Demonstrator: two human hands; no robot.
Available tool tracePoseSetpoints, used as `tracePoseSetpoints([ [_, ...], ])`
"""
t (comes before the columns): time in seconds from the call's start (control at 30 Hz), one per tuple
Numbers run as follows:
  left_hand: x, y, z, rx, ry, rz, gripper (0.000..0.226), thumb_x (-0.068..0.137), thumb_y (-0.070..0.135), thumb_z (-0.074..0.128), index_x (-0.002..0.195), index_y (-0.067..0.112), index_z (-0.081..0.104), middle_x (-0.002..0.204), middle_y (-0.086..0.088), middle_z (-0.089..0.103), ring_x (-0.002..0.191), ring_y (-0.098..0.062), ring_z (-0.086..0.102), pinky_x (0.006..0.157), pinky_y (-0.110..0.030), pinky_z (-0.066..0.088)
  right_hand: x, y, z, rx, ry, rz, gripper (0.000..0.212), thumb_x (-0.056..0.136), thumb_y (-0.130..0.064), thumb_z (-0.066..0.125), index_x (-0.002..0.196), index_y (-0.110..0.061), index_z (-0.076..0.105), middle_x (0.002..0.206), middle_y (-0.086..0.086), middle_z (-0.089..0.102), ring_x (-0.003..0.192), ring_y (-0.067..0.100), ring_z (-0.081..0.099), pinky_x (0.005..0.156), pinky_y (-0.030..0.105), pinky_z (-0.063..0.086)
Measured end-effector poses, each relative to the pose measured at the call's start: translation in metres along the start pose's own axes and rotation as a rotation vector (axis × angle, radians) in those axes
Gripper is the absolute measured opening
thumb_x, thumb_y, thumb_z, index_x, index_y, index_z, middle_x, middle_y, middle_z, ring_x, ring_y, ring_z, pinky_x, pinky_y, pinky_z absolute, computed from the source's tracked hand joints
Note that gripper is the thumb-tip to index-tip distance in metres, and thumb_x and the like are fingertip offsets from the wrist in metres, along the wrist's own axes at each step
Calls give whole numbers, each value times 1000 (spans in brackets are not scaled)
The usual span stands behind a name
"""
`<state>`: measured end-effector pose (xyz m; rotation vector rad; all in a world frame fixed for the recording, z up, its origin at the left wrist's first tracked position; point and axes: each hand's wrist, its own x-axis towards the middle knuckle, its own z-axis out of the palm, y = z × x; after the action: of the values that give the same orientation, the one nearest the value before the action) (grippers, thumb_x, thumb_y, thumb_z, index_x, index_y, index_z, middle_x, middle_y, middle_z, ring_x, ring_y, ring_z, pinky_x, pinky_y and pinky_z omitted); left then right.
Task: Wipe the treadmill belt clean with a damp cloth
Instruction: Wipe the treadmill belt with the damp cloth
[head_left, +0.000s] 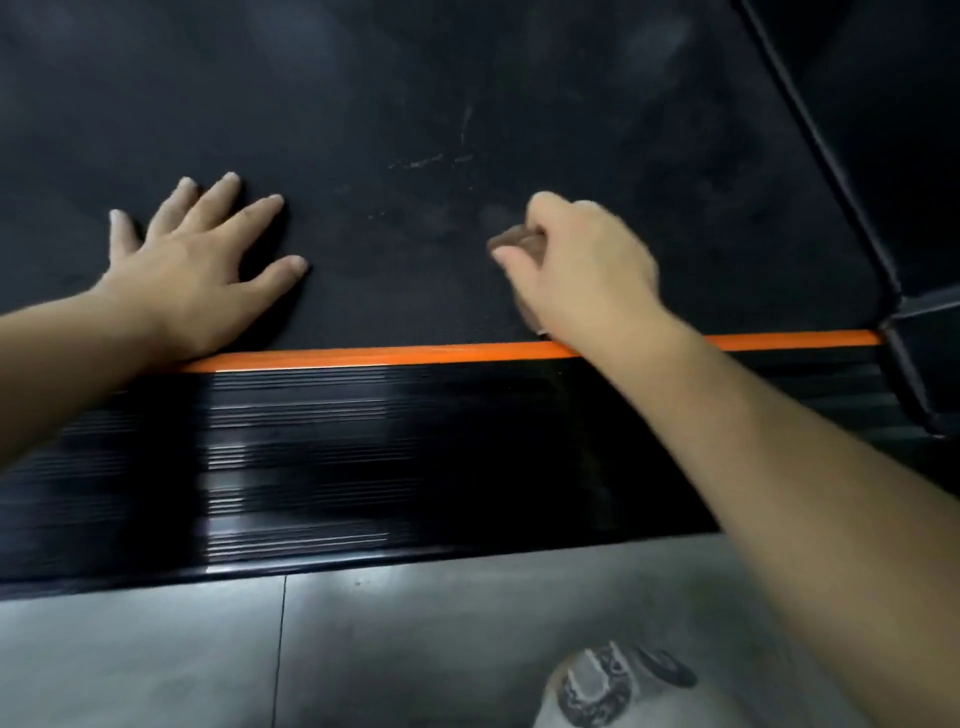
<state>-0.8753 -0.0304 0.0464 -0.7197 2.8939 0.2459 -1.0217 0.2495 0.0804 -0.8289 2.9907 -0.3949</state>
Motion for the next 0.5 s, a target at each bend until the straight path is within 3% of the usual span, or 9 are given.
tracePoseSetpoints([
  [0.13, -10, -10, -9, -19, -58, -113, 84, 83, 85, 26, 157, 49, 11, 170, 8, -1, 156, -24, -4, 119, -66, 0, 39, 59, -18, -54, 115, 237, 31, 93, -50, 57, 107, -22, 58, 114, 15, 65, 104, 37, 61, 74, 39, 42],
  [0.2, -11, -14, -11, -13, -87, -94, 85, 78, 84, 24, 156, 52, 11, 170, 9, -2, 156, -23, -5, 121, -63, 0, 49, 52, -15, -33, 136, 323, 33, 93, -49, 58, 111, -21, 59, 117, 16, 63, 106, 38, 61, 77, 39, 42],
  [0.27, -10, -15, -11, -29, -105, -67, 84, 78, 86, 22, 155, 55, 10, 170, 10, -2, 156, -22, -5, 122, -61, -1, 45, 11, 4, 10, 122, 230, 37, 91, -52, 58, 112, -21, 60, 115, 17, 64, 104, 39, 62, 77, 40, 44],
  [0.4, -5, -29, -10, -28, -83, 29, 93, 67, 98, 14, 152, 60, 11, 169, 13, 1, 156, -22, -1, 122, -58, 1, 15, -108, 39, 175, -108, -222, 25, 91, -52, 60, 95, -28, 55, 99, 4, 59, 88, 29, 58, 67, 33, 36],
  [0.5, 3, -57, -15, -35, -79, 183, 85, 66, 98, 14, 146, 68, 13, 167, 18, 6, 156, -18, 4, 125, -54, 8, 10, -113, 34, 193, -107, -255, 28, 92, -52, 59, 87, -29, 44, 93, -3, 52, 82, 20, 52, 66, 33, 38],
])
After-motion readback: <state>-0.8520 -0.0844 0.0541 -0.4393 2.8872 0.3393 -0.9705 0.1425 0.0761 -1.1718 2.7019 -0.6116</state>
